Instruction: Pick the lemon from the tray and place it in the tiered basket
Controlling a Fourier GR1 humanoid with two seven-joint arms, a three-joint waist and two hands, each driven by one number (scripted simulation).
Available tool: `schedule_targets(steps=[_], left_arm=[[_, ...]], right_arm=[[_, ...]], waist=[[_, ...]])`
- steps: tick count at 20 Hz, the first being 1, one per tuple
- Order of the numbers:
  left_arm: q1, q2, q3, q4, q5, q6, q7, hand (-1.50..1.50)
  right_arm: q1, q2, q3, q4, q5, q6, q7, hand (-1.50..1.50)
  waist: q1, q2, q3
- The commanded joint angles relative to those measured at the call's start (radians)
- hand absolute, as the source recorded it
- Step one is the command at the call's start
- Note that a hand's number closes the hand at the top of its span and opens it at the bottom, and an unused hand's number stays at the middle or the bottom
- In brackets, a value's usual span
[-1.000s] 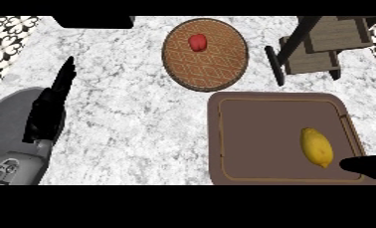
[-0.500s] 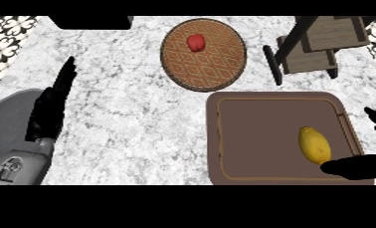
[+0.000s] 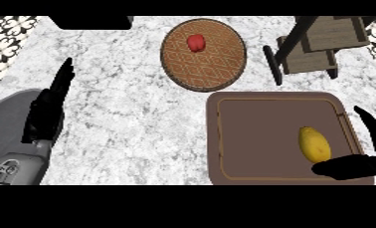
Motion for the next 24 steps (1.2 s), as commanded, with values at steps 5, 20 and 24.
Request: schedule_targets(steps=[5,20,24], left_arm=[[0.008,0.008,0.033,-0.013,-0.011,-0.024,0.002,0.00],[0.014,-0.074,0.032,-0.005,-0.079,-0.016,0.010,0.00],[0.028,-0.045,0.058,-0.082,-0.074,-0.034,0.065,0.00]], right_arm=[[-0.054,0.087,0.038,0.017,0.061,-0.006,0.253,-1.50],[0.000,0.166,-0.026,0.110,0.065,0.052,0.108,-1.50],[-0.045,0.241,-0.003,0.241,0.076,0.062,0.062,-1.50]], waist=[[0.003,0.000,0.000],[-0.010,0.000,0.001],[0.001,0.000,0.001]])
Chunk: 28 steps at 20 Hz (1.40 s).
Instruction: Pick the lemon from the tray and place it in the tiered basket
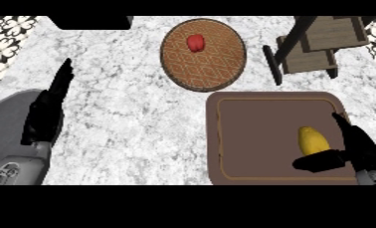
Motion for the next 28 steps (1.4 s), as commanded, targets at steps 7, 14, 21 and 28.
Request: schedule_targets(steps=[7,14,21,28], left_arm=[[0.008,-0.023,0.030,-0.029,-0.029,-0.034,0.009,0.00],[0.000,-0.053,0.037,0.051,-0.055,-0.026,-0.051,0.00],[-0.033,-0.093,0.035,0.040,-0.103,0.003,0.012,0.00],[-0.069,-0.071,0.016,0.010,-0.068,-0.085,0.001,0.00]], right_arm=[[-0.110,0.146,-0.013,0.155,0.016,0.055,0.101,-1.50],[-0.085,0.095,0.080,0.245,0.056,0.167,-0.107,1.50],[-0.089,0.149,-0.037,0.048,0.038,0.107,0.050,1.50],[-0.430,0.167,-0.215,0.312,0.186,-0.003,0.183,1.50]], waist=[[0.004,0.000,0.000],[0.001,0.002,0.000],[-0.012,-0.002,0.000],[0.114,0.038,-0.010]])
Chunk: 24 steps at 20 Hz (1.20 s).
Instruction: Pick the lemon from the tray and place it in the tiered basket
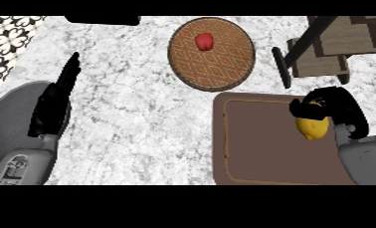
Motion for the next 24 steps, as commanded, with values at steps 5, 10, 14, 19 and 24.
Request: schedule_targets(steps=[5,10,14,19,24], left_arm=[[-0.042,-0.017,-0.052,-0.016,-0.015,-0.029,-0.019,0.00],[-0.080,-0.018,-0.068,-0.023,-0.019,-0.044,-0.011,0.00],[-0.107,-0.026,-0.090,-0.023,-0.030,-0.052,-0.005,0.00],[-0.133,-0.028,-0.098,-0.010,-0.029,-0.067,0.005,0.00],[-0.142,-0.053,-0.124,-0.001,-0.041,-0.064,0.017,0.00]], right_arm=[[-0.318,-0.106,-0.199,0.223,0.196,-0.128,0.203,1.50],[-0.463,-0.228,-0.252,0.332,0.391,-0.162,0.192,1.50],[-0.581,-0.311,-0.254,0.418,0.548,-0.146,0.211,1.50],[-0.716,-0.377,-0.241,0.532,0.720,-0.075,0.250,1.50],[-0.832,-0.380,-0.217,0.665,0.840,0.020,0.292,1.50]], waist=[[0.124,0.041,-0.016],[0.162,0.049,-0.020],[0.188,0.051,-0.020],[0.212,0.054,-0.019],[0.218,0.053,-0.014]])
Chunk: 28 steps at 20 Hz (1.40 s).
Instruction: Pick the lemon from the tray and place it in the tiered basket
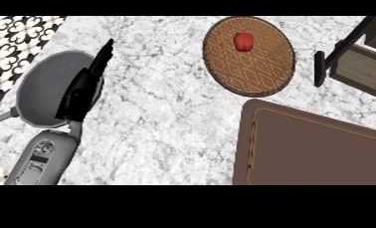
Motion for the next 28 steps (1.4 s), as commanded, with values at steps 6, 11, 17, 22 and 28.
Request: schedule_targets(steps=[6,11,17,22,28], left_arm=[[-0.033,-0.025,-0.006,0.033,-0.008,0.010,0.016,0.00],[-0.033,-0.032,0.008,0.057,-0.011,0.028,0.012,0.00],[-0.017,-0.008,0.032,0.067,-0.014,0.033,0.008,0.00],[0.018,-0.029,0.030,0.067,-0.020,0.059,0.003,0.00],[0.056,0.013,0.079,0.056,0.015,0.031,-0.014,0.00]], right_arm=[[-0.302,0.045,0.001,0.196,0.200,0.086,0.240,1.50],[-0.392,0.098,0.024,0.340,0.298,0.168,0.241,1.50],[-0.463,0.078,0.039,0.514,0.403,0.296,0.224,1.50],[-0.541,0.114,0.054,0.622,0.474,0.387,0.252,1.50],[-0.641,0.168,0.005,0.711,0.475,0.421,0.235,1.50]], waist=[[-0.004,-0.006,0.008],[-0.038,-0.009,0.010],[-0.085,-0.019,0.013],[-0.108,-0.030,0.015],[-0.146,-0.041,0.019]])
